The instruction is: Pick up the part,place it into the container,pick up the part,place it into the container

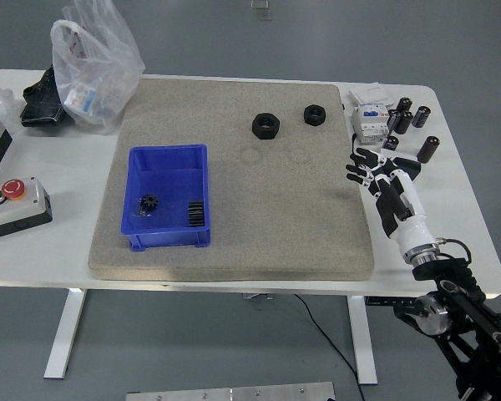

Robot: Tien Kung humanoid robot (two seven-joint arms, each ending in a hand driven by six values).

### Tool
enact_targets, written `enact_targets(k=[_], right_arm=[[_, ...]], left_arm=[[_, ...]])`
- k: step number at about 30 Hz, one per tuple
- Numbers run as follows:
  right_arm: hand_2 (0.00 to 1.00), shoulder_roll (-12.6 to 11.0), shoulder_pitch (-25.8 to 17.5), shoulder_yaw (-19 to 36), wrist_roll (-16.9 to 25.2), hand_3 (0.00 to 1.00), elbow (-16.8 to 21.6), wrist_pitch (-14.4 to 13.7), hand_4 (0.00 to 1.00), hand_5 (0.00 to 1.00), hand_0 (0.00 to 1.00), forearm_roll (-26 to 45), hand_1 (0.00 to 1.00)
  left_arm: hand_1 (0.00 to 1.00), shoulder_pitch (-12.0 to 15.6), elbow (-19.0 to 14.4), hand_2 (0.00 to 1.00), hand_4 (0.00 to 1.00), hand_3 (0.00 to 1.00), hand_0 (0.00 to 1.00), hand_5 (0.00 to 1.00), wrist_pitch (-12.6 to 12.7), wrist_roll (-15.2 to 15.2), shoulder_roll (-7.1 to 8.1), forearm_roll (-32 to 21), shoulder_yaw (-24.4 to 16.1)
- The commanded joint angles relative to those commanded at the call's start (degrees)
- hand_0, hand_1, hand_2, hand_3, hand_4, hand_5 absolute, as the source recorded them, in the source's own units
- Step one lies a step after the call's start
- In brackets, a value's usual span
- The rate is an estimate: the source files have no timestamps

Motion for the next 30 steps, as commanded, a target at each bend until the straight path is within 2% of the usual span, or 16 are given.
enact_targets(k=[6, 19, 22, 30], right_arm=[[0.733, -0.2, 0.4, -0.7, 0.2, 0.682, -0.5, -0.5, 0.785, 0.602, 0.739, 4.9, 0.721], [0.732, -0.1, 1.2, -1.8, 0.4, 0.676, -0.3, -1.1, 0.779, 0.599, 0.732, 5.1, 0.723], [0.737, 0.0, 1.2, -2.0, 0.4, 0.674, -0.3, -1.4, 0.779, 0.6, 0.703, 5.0, 0.719], [0.736, 0.1, 0.3, -0.8, 0.4, 0.674, 0.0, -1.6, 0.78, 0.601, 0.671, 4.9, 0.709]], left_arm=[[0.569, 0.0, 0.0, 0.56, 0.627, 0.634, 0.673, 0.238, -0.1, 0.3, 0.21, 0.2, -0.1], [0.539, -0.6, 0.0, 0.549, 0.626, 0.632, 0.672, 0.236, -0.3, 0.5, 1.16, 1.1, -0.1], [0.538, -0.5, 0.0, 0.548, 0.625, 0.633, 0.671, 0.236, -0.3, 0.5, 1.31, 1.2, -0.1], [0.539, 0.1, 0.0, 0.546, 0.626, 0.632, 0.671, 0.238, -0.3, 0.5, 0.88, 1.1, -0.4]])
